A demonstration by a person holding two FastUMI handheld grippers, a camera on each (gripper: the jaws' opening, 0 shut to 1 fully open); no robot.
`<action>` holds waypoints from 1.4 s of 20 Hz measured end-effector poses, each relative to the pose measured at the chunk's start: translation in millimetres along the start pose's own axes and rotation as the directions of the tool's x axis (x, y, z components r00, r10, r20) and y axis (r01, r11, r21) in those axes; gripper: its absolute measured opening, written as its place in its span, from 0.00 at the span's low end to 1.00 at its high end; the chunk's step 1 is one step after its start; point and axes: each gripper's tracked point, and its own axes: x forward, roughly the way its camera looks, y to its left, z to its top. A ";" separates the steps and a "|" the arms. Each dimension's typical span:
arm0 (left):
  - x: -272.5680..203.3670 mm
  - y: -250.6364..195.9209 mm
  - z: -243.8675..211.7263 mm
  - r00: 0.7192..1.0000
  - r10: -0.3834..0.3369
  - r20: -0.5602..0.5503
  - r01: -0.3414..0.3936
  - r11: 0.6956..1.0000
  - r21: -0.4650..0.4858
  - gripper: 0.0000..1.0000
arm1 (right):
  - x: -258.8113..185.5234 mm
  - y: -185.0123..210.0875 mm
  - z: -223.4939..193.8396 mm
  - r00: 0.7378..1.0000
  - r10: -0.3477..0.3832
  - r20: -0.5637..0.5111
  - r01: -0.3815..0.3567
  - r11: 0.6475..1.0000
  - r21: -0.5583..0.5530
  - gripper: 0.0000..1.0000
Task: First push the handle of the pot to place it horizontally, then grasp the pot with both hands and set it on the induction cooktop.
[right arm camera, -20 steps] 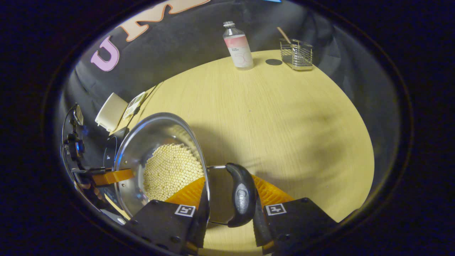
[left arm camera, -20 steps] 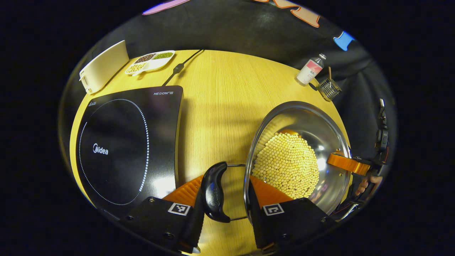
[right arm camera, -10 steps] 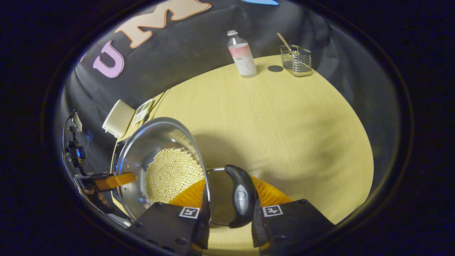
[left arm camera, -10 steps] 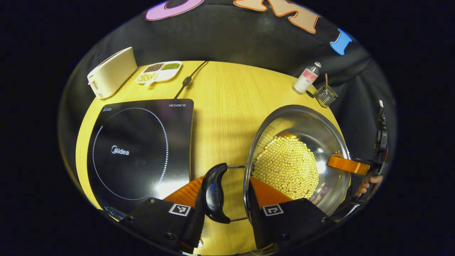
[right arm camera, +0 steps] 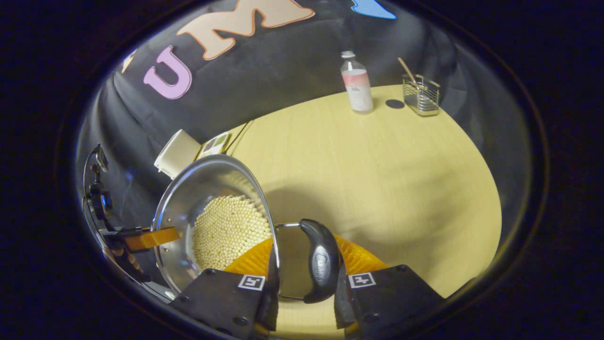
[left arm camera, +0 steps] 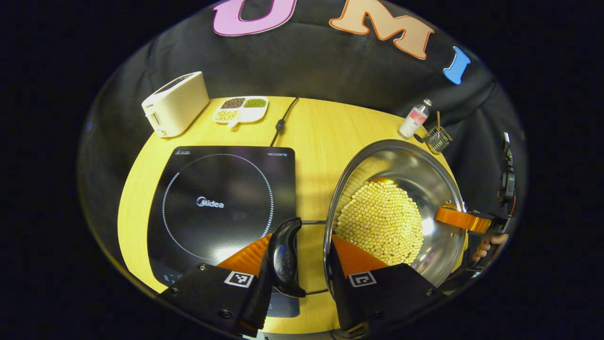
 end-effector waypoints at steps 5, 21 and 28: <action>-1.5 32.9 14.0 0.998 -0.053 0.040 0.053 0.999 0.001 0.60 | -1.6 37.7 6.0 0.998 -0.047 0.045 0.048 0.999 -0.020 0.49; 8.2 199.1 26.6 0.989 -0.145 0.030 0.146 0.989 -0.002 0.59 | 46.8 196.3 -38.1 0.984 -0.170 0.045 0.170 0.985 -0.013 0.49; 13.0 229.0 45.4 0.993 -0.110 0.045 0.108 0.993 0.054 0.58 | 72.7 220.7 -36.7 0.987 -0.159 0.037 0.157 0.987 0.038 0.49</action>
